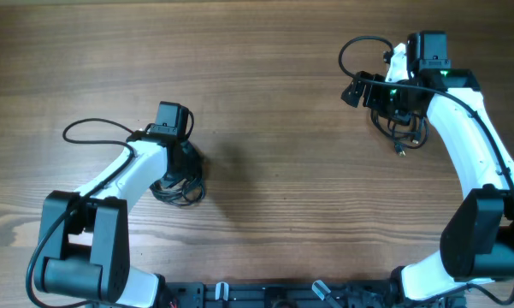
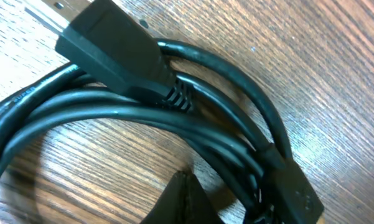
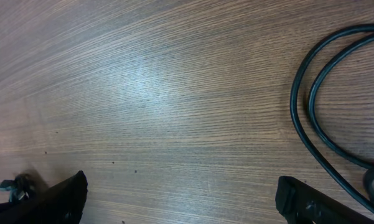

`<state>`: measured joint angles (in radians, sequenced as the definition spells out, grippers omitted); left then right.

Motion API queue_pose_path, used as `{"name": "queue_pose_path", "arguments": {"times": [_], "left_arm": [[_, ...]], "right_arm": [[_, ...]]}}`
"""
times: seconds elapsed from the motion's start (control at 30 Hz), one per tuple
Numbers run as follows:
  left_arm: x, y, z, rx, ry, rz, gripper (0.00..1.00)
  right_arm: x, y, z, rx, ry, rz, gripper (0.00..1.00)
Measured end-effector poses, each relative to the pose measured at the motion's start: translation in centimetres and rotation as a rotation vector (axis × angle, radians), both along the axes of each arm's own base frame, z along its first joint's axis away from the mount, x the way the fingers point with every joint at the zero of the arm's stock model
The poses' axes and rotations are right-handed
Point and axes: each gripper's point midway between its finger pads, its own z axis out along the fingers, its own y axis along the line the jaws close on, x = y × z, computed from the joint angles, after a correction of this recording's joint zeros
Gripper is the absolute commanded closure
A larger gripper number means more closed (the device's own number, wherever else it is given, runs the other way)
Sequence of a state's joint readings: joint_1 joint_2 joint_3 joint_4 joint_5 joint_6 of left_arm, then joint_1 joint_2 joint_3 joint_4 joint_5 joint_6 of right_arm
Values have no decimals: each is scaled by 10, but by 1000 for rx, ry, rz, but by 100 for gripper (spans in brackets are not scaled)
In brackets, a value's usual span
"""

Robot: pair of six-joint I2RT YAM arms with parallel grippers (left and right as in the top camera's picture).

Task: Untangle cables

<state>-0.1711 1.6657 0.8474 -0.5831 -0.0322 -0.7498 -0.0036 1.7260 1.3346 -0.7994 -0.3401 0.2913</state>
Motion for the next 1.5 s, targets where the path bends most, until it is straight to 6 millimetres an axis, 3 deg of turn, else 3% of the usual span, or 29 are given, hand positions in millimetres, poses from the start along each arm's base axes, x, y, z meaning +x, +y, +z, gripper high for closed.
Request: {"name": "queue_pose_path", "arguments": {"times": [0.17,0.37,0.43,0.77,0.93,1.03,1.5], "left_arm": [[-18,1,4,1,77,-5,96],[14,-3,61,-22,-114,-4,91],[17,2,65,3,-134,3,89],[25,23,53,131,-134,32,91],[18,23,29,134,-58,70,91],[13,20,17,114,-16,78,90],[5,-20,13,9,11,0,89]], "right_arm": [[0,0,0,0,0,0,0],[0,0,0,0,0,0,0],[0,0,0,0,0,0,0],[0,0,0,0,0,0,0],[0,0,0,0,0,0,0],[0,0,0,0,0,0,1],[0,0,0,0,0,0,0]]}}
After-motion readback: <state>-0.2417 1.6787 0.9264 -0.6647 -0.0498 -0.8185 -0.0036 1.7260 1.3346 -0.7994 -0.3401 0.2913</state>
